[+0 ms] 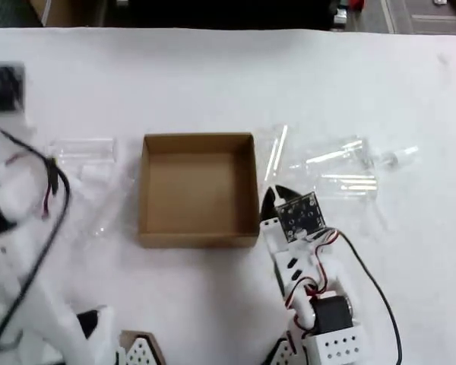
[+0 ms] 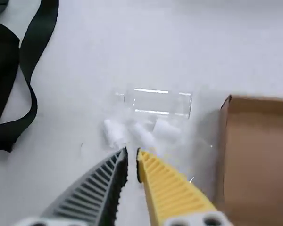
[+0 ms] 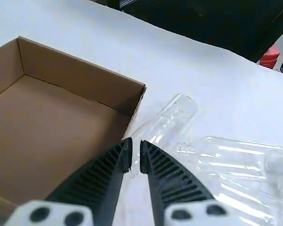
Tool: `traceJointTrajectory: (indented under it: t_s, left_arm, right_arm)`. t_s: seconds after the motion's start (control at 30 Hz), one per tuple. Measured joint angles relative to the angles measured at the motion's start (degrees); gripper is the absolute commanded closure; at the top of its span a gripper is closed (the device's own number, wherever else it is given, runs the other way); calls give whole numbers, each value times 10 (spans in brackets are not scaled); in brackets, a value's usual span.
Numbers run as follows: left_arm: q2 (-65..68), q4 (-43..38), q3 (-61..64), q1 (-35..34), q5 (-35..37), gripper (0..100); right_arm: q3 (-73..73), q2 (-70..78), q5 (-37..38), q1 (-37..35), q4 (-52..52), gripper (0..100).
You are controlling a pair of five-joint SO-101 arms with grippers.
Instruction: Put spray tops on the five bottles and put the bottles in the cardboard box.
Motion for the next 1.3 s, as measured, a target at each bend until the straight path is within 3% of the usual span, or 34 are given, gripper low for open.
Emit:
traceJointTrajectory:
  t_s: [0.2, 0.43, 0.57, 0.8, 1.07, 1.3]
  left_arm:
    - [193, 7, -144, 11, 142, 832]
    - [404, 7, -245, -28, 405, 831]
    - [490, 7, -312, -58, 503, 831]
    - [602, 6, -351, -66, 533, 828]
    - [680, -58, -351, -89, 615, 828]
    - [715, -104, -351, -90, 628, 828]
  right_arm:
    - [0, 0, 0, 0, 0, 981]
    - [0, 0, 0, 0, 0, 981]
    - [0, 0, 0, 0, 0, 981]
    - [0, 0, 0, 0, 0, 981]
    - [0, 0, 0, 0, 0, 981]
    - [0, 0, 0, 0, 0, 981]
